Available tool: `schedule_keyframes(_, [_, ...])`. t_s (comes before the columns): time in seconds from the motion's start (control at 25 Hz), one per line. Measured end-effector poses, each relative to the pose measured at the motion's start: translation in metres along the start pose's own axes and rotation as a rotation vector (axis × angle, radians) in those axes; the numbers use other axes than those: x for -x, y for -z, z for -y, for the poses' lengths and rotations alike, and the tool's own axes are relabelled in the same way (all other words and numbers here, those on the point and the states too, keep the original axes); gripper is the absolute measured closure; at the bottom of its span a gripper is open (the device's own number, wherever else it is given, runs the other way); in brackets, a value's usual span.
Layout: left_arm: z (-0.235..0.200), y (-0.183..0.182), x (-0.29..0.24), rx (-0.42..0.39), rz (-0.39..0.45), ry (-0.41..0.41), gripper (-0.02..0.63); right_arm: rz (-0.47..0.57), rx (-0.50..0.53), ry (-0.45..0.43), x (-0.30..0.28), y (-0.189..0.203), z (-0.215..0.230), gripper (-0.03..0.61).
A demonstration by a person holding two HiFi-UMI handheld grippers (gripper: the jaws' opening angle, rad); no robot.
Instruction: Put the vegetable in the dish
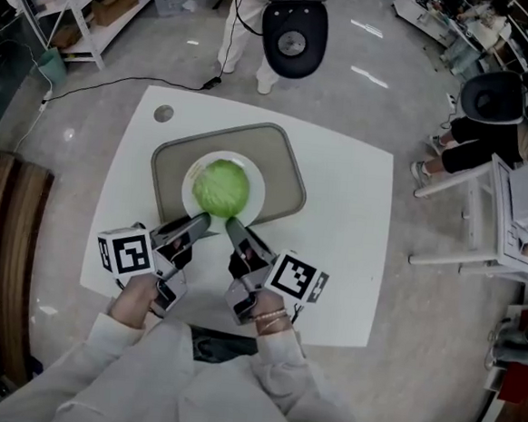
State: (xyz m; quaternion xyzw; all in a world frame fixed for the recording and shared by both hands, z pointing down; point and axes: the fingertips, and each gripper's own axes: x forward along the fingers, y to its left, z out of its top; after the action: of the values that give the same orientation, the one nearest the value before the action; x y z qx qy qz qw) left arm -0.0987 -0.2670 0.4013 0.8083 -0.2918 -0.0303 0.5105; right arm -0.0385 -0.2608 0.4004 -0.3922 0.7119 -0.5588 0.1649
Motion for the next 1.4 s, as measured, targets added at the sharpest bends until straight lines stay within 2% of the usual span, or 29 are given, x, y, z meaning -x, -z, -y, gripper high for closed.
schedule_keyframes(0.52, [-0.006, -0.005, -0.029, 0.021, 0.025, -0.008, 0.548, -0.048, -0.018, 0.014, -0.008, -0.021, 0.022, 0.538])
schedule_keyframes(0.68, [-0.016, -0.006, -0.037, 0.026, 0.024, -0.03, 0.548, -0.065, -0.013, 0.041, -0.012, -0.025, 0.035, 0.538])
schedule_keyframes(0.92, [-0.034, -0.011, -0.051, 0.057, 0.03, -0.036, 0.548, -0.079, -0.051, 0.03, -0.031, -0.03, 0.049, 0.538])
schedule_keyframes(1.08, [-0.05, -0.013, -0.057, 0.059, 0.024, -0.074, 0.548, -0.089, -0.064, 0.046, -0.041, -0.032, 0.064, 0.537])
schedule_keyframes(1.4, [-0.071, -0.009, -0.071, 0.094, 0.001, -0.076, 0.548, -0.109, -0.099, 0.079, -0.054, -0.032, 0.088, 0.537])
